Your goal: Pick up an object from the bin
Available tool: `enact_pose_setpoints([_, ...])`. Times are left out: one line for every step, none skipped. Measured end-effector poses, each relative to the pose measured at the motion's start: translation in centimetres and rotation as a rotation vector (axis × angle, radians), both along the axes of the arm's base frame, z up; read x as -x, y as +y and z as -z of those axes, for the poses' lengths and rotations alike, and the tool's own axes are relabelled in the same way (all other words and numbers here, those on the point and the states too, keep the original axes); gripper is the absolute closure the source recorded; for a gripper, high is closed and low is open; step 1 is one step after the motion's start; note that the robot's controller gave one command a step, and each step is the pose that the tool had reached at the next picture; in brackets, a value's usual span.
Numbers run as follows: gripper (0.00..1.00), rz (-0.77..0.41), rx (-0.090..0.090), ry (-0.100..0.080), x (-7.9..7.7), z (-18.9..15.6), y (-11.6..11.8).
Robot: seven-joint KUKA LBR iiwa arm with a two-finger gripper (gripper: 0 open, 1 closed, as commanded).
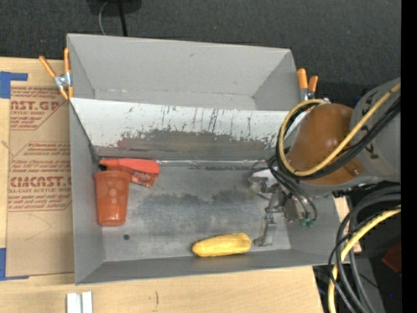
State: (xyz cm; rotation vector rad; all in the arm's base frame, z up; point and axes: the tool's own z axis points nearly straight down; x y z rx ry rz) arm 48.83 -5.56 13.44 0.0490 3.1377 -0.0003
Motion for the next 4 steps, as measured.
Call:
enact_pose_setpoints([0.0,-0.05,0.0,0.001,0.0,5.6,3.2])
enact_pose_setpoints([1.0,0.022,-0.001,0.0,-0.9,6.5,5.7])
enact_pose_setpoints([1.0,0.022,0.0,0.0,-0.9,6.5,5.7])
enact_pose_setpoints([1.0,0.011,-0.002,-0.01,0.1,-12.4,6.5])
